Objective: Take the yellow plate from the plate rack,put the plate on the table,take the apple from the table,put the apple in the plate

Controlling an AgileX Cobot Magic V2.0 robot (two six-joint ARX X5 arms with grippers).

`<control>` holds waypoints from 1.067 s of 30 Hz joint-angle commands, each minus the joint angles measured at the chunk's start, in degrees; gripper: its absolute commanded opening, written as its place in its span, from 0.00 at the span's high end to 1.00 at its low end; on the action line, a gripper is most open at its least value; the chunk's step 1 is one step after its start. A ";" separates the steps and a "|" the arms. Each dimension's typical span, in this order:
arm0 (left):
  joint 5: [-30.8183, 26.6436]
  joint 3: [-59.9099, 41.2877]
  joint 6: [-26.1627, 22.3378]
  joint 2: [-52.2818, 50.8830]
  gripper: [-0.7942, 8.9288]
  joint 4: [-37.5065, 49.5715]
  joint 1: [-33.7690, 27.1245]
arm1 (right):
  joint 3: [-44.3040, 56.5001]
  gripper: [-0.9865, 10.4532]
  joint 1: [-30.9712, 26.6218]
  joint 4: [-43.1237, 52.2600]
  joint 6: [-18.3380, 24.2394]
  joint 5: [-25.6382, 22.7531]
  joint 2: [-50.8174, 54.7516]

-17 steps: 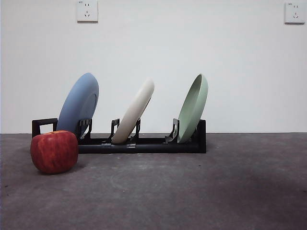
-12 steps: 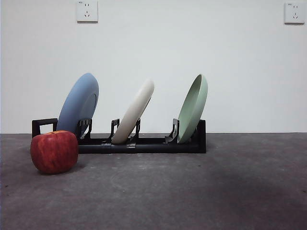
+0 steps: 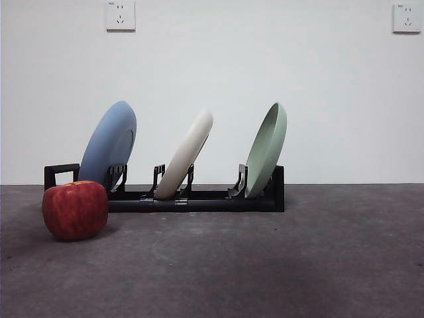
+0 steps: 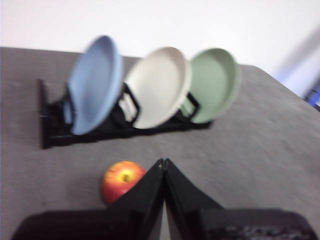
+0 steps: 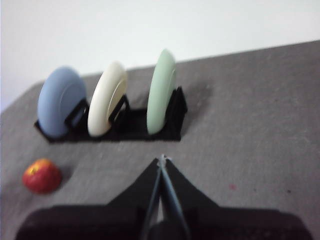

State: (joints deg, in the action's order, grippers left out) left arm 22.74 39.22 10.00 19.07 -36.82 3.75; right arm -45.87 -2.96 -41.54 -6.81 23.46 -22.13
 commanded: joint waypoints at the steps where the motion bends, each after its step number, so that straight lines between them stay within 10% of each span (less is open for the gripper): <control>1: 3.19 5.68 -3.39 3.15 0.92 -4.09 -0.17 | -5.90 0.92 0.61 -4.83 4.63 0.42 -3.15; 19: 7.85 17.97 -7.87 10.86 0.90 -13.22 -0.07 | -17.27 0.89 0.76 -17.68 10.12 6.64 -11.15; 23: 9.77 17.99 -7.65 12.70 0.32 -13.20 -0.07 | -18.01 0.47 0.76 -17.70 10.01 7.98 -11.15; 32: 13.90 17.99 -7.67 16.63 0.30 -9.38 0.00 | -18.05 0.42 0.76 -18.58 9.81 8.11 -11.47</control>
State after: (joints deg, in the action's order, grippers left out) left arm 35.90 57.12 2.98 35.46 -47.00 3.75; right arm -63.66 -2.31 -60.42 2.83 31.38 -33.50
